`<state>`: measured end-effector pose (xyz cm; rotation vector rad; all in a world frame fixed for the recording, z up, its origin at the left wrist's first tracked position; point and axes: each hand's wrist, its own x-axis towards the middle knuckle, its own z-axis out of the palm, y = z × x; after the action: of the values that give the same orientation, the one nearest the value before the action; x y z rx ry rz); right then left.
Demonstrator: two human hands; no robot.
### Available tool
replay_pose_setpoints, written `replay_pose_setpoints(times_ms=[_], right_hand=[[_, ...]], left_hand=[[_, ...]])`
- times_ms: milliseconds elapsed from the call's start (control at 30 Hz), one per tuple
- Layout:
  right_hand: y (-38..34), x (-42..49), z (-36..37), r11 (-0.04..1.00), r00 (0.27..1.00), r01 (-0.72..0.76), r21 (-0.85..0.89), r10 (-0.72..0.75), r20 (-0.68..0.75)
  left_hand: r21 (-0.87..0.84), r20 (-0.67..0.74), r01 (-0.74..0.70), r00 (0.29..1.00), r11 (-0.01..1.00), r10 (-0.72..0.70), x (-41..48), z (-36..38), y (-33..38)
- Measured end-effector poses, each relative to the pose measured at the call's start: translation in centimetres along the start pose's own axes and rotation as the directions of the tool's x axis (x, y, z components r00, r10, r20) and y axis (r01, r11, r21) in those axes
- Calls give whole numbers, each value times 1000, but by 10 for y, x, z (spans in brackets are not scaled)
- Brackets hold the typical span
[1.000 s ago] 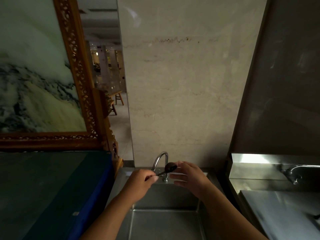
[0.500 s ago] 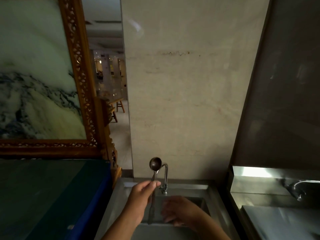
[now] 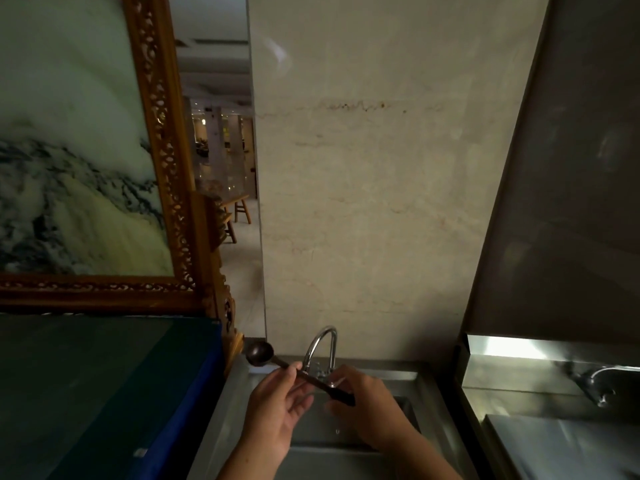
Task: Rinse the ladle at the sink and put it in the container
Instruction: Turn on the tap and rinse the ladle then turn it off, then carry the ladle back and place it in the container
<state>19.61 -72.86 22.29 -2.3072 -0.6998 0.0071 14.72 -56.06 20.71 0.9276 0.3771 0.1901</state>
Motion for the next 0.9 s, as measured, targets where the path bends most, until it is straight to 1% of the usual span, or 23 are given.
replay_pose_setpoints(times_ms=[100, 233, 367, 433, 500, 633, 700, 833, 900], right_hand=[[0, 1, -2, 995, 997, 68, -74, -70, -26], [-1, 5, -1, 988, 993, 116, -99, -119, -26], [-6, 11, 5, 990, 992, 120, -73, -123, -31], [-11, 15, 6, 987, 990, 133, -90, -136, -27], [-18, 19, 7, 979, 986, 161, -122, -165, -28], [-34, 26, 20, 967, 973, 188, -172, -207, -99], [-41, 29, 32, 957, 971, 206, -204, -225, -78], [-59, 33, 56, 960, 974, 209, -185, -221, -48], [-68, 32, 69, 949, 968, 233, -211, -247, -40]], left_hand=[[-41, -19, 39, 999, 998, -40, -1, -5, -3], [-78, -41, 70, 996, 994, -74, 1, -14, -1], [-99, -62, 59, 996, 993, -66, 6, -24, 1], [-102, -72, 55, 995, 993, -63, 8, -28, 4], [-96, -87, 43, 995, 994, -51, 10, -32, 7], [-51, -94, -9, 996, 999, 4, 10, -46, 18], [-19, -104, -47, 994, 999, 45, 10, -55, 24], [5, -133, -95, 987, 995, 95, 4, -79, 35], [17, -158, -124, 980, 992, 125, -2, -93, 38]])
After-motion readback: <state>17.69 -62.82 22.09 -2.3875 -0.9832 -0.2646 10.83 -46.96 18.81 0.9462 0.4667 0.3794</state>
